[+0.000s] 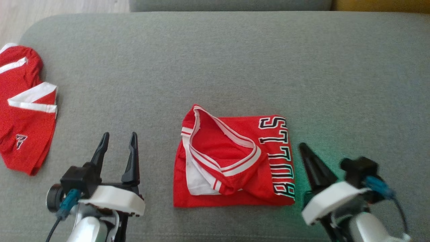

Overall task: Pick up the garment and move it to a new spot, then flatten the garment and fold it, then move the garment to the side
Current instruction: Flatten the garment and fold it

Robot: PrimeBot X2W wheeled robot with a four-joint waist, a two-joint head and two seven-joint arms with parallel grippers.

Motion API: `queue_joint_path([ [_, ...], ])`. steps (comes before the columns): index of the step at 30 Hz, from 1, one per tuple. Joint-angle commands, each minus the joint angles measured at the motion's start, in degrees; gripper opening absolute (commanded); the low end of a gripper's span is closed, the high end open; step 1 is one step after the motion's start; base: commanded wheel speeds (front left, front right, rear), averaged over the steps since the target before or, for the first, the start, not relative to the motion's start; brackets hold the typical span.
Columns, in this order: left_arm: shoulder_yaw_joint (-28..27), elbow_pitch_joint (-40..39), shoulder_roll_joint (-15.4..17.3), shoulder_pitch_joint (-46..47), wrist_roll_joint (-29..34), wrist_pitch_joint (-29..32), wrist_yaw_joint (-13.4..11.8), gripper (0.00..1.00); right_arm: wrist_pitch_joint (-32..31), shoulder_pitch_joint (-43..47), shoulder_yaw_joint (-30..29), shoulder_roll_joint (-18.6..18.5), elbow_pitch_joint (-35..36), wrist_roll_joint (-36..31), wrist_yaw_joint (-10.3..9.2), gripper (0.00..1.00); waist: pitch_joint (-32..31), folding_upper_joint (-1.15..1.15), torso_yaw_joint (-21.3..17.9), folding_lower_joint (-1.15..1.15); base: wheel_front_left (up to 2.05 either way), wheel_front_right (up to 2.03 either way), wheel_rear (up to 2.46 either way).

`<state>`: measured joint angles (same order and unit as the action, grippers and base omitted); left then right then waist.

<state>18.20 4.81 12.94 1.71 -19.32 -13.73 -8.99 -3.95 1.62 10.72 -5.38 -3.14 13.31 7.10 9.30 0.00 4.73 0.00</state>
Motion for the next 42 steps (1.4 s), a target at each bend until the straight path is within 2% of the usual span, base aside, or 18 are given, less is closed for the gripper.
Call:
queue_joint_path([
  [1, -1.63, -1.37, 0.45, 3.05, -0.33, -0.69, 0.38, 1.00, 1.00, -3.72, 2.97, -0.02, -0.56, 0.82, 0.39, 0.00, 0.58, 0.00, 0.78, 0.00, 0.00, 0.00, 0.00],
  [8, -1.53, -0.19, -0.40, 4.11, -0.41, -1.03, 1.07, 1.00, 3.40, -9.25, 9.99, 0.09, -12.25, 4.04, 0.39, 0.00, 1.42, 0.00, 2.40, 0.00, 0.00, 0.00, 0.00],
  [14, -1.82, -0.08, -0.74, 4.35, -0.23, -1.17, 1.25, 1.00, 4.15, -12.05, 14.57, -0.21, -17.40, 6.97, 0.39, 0.00, 2.09, 0.00, 2.69, 0.00, 0.00, 0.00, 0.00],
  [26, -2.09, 0.05, -1.24, 4.57, 0.16, -1.25, 1.75, 1.00, 4.75, -14.07, 24.94, -1.41, -14.38, 10.07, 0.39, 0.00, 2.41, 0.00, 2.45, 0.00, 0.00, 0.00, 0.00],
  [28, -2.12, 0.07, -1.39, 4.75, 0.25, -1.26, 1.95, 1.00, 3.40, -14.67, 28.53, -1.74, -14.14, 10.74, 0.39, 0.00, 2.49, 0.00, 2.57, 0.00, 0.00, 0.00, 0.00],
  [31, -2.17, 0.08, -1.51, 4.85, 0.30, -1.26, 2.07, 1.00, 1.89, -15.14, 30.33, -2.07, -15.09, 10.65, 0.39, 0.00, 2.52, 0.00, 2.68, 0.00, 0.00, 0.00, 0.00],
  [36, -2.27, 0.08, -1.98, 4.89, 0.45, -1.26, 2.27, 1.00, -0.17, -15.99, 30.19, -1.48, -18.48, 9.91, 0.39, 0.00, 2.50, 0.00, 2.90, 0.00, 0.00, 0.00, 0.00],
  [42, -2.60, 0.14, -2.23, 4.53, 0.68, -1.26, 2.46, 1.00, 3.48, -17.14, 30.76, -1.23, -16.11, 10.91, 0.39, 0.00, 2.22, 0.00, 2.46, 0.00, 0.00, 0.00, 0.00],
])
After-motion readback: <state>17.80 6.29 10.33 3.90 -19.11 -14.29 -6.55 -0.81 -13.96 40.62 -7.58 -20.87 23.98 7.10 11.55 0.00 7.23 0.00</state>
